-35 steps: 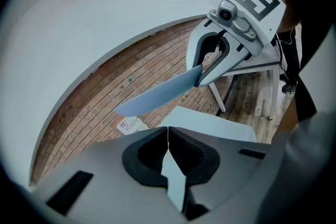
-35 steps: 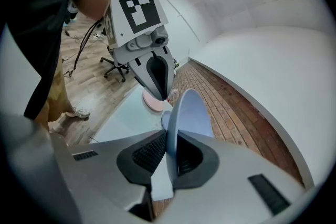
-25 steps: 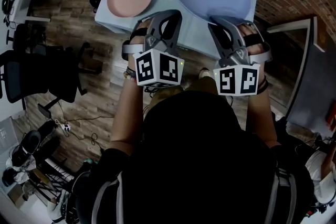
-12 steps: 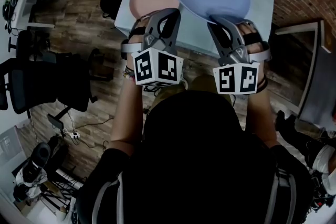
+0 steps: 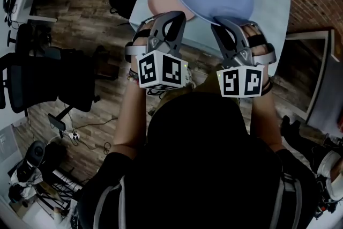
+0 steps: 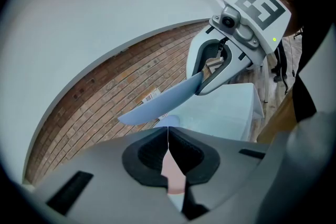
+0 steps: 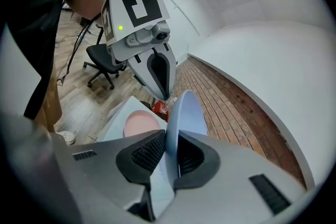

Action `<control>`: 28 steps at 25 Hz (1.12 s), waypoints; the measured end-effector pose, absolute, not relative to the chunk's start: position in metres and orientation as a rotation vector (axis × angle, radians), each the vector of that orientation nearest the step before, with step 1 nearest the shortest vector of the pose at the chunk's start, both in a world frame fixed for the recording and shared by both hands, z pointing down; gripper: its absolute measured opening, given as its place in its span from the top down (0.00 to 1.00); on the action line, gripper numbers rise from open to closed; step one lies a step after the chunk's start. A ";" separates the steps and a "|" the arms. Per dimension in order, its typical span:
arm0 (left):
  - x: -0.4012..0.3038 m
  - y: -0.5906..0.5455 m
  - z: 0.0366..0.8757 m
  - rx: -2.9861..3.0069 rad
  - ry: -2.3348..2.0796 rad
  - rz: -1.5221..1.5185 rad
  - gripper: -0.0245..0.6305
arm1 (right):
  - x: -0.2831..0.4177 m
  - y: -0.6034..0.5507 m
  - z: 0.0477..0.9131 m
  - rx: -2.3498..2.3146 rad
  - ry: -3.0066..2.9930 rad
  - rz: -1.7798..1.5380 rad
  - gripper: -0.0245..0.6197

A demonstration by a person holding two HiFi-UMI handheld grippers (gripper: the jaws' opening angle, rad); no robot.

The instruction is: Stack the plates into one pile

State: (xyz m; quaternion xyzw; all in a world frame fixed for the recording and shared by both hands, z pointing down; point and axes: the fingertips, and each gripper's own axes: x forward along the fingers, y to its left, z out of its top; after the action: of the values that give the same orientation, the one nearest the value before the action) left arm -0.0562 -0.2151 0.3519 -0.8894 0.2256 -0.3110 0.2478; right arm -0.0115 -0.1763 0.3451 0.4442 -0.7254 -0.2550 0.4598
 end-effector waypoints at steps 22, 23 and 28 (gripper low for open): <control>-0.104 -0.245 0.368 -2.511 0.801 -0.921 0.93 | -0.053 -0.233 0.390 0.870 -1.885 -0.652 0.85; -0.109 -0.247 0.370 -2.515 0.823 -0.925 0.93 | -0.057 -0.237 0.397 0.851 -1.889 -0.649 0.85; -0.128 -0.254 0.382 -2.499 0.887 -0.986 0.93 | -0.070 -0.251 0.441 0.734 -1.903 -0.609 0.85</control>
State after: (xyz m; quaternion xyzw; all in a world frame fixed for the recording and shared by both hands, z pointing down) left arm -0.1279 -0.2539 0.3822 -0.8726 0.3097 -0.3441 0.1556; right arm -0.0698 -0.2505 0.4412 0.3014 -0.7818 -0.2502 0.4852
